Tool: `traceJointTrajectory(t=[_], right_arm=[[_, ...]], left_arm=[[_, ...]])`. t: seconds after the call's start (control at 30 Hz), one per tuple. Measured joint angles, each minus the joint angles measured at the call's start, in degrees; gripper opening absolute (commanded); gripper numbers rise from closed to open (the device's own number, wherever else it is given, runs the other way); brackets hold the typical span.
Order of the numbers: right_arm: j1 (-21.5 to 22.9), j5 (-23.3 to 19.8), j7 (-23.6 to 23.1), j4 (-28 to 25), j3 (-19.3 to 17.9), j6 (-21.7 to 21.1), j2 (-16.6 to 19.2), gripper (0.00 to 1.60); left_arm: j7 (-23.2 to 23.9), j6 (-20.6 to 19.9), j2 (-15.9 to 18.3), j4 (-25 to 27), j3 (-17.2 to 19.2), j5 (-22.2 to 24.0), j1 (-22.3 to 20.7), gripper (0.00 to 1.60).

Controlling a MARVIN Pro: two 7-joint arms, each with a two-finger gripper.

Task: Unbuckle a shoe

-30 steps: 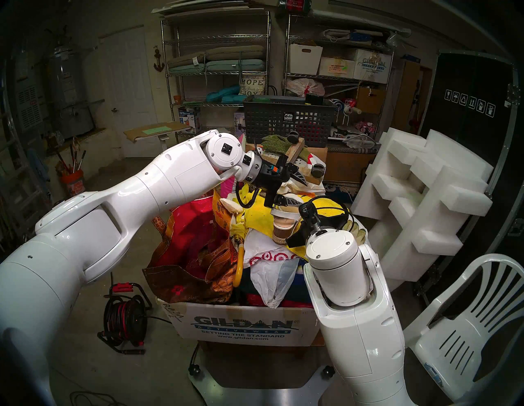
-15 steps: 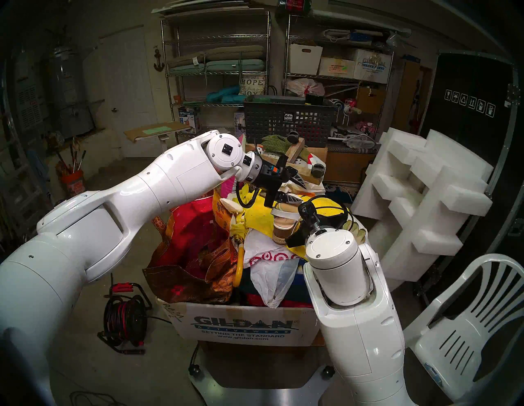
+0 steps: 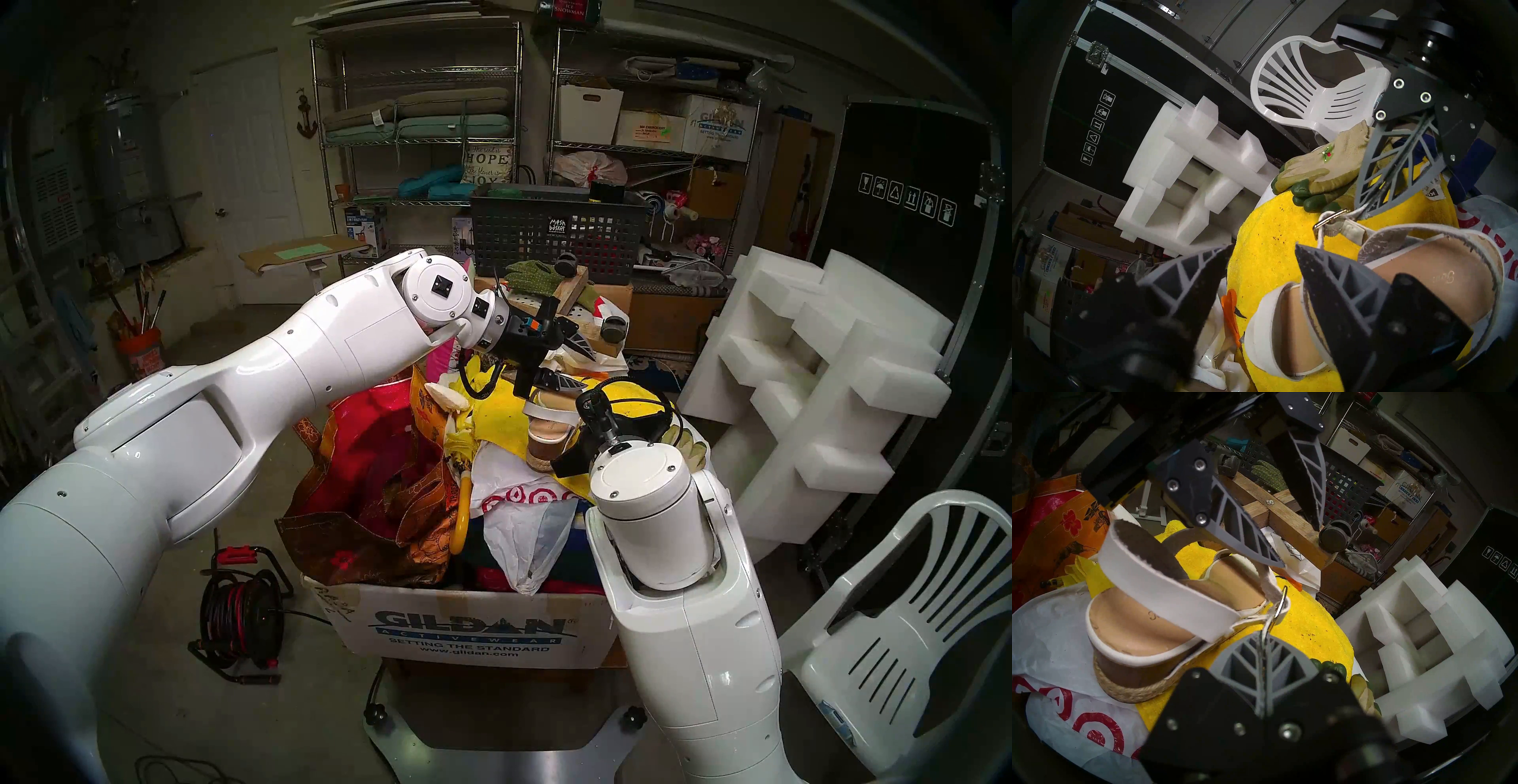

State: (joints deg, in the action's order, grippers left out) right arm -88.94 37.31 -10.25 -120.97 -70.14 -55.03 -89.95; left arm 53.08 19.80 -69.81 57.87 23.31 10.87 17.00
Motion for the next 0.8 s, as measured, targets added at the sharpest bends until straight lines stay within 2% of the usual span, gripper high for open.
traceJointTrajectory(t=[0.5,0.67,0.73,0.8], right_arm=[[-0.01,-1.09,0.89,0.07,0.02,0.00,0.00,0.00],[-0.02,-0.95,0.84,0.00,-0.05,0.00,0.00,0.00],[-0.03,-0.66,0.57,-0.10,-0.25,0.00,0.02,0.00],[-0.03,-0.54,0.37,-0.17,-0.37,0.00,0.04,0.00]], left_arm=[[2.78,0.19,0.08,0.90,-0.46,0.20,0.61,1.09],[2.94,0.30,0.34,1.22,-0.46,0.21,0.78,1.00],[2.93,0.33,0.59,1.45,-0.46,0.21,0.89,0.87],[2.89,0.34,0.68,1.51,-0.46,0.21,0.94,0.85]])
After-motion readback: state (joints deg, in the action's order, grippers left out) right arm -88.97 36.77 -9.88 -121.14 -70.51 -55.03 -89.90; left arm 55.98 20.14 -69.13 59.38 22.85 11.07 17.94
